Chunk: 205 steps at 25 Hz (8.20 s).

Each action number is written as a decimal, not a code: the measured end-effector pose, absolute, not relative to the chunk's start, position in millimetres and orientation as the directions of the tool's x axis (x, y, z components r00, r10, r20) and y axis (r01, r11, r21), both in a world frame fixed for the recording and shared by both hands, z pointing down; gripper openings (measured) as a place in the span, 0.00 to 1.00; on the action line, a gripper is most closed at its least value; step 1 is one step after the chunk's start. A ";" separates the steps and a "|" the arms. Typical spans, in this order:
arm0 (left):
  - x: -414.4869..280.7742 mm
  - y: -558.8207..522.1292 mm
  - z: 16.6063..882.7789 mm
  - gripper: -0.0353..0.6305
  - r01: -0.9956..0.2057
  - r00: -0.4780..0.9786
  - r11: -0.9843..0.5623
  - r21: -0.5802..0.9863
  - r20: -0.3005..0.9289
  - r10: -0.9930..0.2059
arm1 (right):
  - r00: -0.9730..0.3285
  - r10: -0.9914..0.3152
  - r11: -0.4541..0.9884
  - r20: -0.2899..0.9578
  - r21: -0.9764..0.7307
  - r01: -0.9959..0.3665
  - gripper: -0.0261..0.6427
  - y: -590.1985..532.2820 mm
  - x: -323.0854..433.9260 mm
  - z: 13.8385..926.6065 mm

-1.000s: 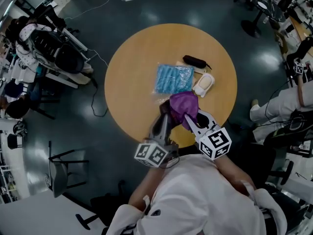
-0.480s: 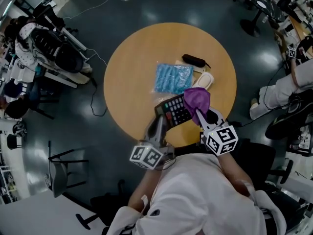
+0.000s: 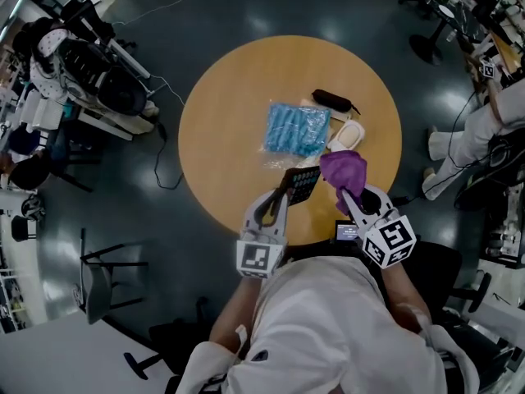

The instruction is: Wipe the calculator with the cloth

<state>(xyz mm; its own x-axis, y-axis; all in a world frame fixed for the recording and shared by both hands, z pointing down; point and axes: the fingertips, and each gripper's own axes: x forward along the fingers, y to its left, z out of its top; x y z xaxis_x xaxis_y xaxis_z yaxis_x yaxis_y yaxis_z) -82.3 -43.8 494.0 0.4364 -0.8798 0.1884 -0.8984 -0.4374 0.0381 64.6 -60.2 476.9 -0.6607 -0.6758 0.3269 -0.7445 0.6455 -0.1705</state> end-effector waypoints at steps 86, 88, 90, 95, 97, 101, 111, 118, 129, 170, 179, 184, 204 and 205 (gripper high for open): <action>22.5 41.0 482.2 0.12 0.265 0.885 -0.086 -0.960 0.277 -0.375 | -0.859 0.157 0.921 0.487 -0.386 -0.050 0.16 5.2 16.7 457.3; 24.0 46.5 479.9 0.12 0.269 0.889 -0.058 -0.961 0.271 -0.368 | -0.865 0.177 0.908 0.469 -0.417 -0.040 0.16 2.6 19.9 454.8; 24.8 52.1 479.4 0.12 0.283 0.892 -0.029 -0.959 0.274 -0.359 | -0.866 0.189 0.899 0.464 -0.436 -0.038 0.16 0.0 23.0 453.6; 28.4 65.4 477.6 0.12 0.326 0.896 0.044 -0.944 0.294 -0.333 | -0.852 0.228 0.893 0.472 -0.450 -0.010 0.16 2.7 26.4 453.3; 29.7 69.3 475.9 0.12 0.327 0.898 0.048 -0.944 0.294 -0.326 | -0.850 0.240 0.888 0.469 -0.460 -0.002 0.16 1.7 29.1 452.0; 33.6 83.0 473.6 0.12 0.313 0.914 0.046 -0.949 0.288 -0.287 | -0.823 0.236 0.898 0.517 -0.441 -0.019 0.16 -3.9 35.5 461.2; 45.5 101.3 458.0 0.13 0.264 0.934 0.020 -0.964 0.251 -0.254 | -0.775 0.246 0.876 0.581 -0.476 -0.078 0.16 -16.7 41.5 509.4; 44.4 115.3 459.1 0.13 0.251 0.938 -0.020 -0.968 0.248 -0.243 | -0.716 0.231 0.892 0.659 -0.437 -0.115 0.16 -22.6 44.7 551.6; 31.4 97.7 478.5 0.12 0.307 0.893 -0.059 -0.950 0.309 -0.328 | -0.840 0.067 0.974 0.539 -0.216 -0.061 0.16 -32.3 27.3 430.8; -132.7 -83.8 707.9 0.12 -0.609 0.549 -0.110 0.786 0.317 -0.773 | -0.833 -0.392 0.741 0.390 -0.403 -0.538 0.16 -93.2 49.0 523.7; -127.3 -66.8 790.9 0.12 -0.692 0.527 0.027 0.721 0.531 -0.664 | -0.822 -0.412 0.695 0.392 -0.448 -0.562 0.16 -68.1 55.5 538.3; -130.5 -66.4 801.4 0.13 -0.713 0.508 0.074 0.697 0.587 -0.631 | -0.824 -0.404 0.685 0.398 -0.466 -0.561 0.16 -64.5 56.6 543.8; -184.6 -86.0 674.9 0.24 -0.967 0.206 -0.079 0.242 0.562 -0.801 | -0.774 -0.521 0.700 0.360 -0.339 -0.629 0.16 -61.1 66.4 533.1; -179.6 -90.8 644.0 0.24 -0.971 0.207 -0.114 0.212 0.488 -0.848 | -0.766 -0.540 0.699 0.348 -0.321 -0.639 0.16 -63.7 66.1 528.6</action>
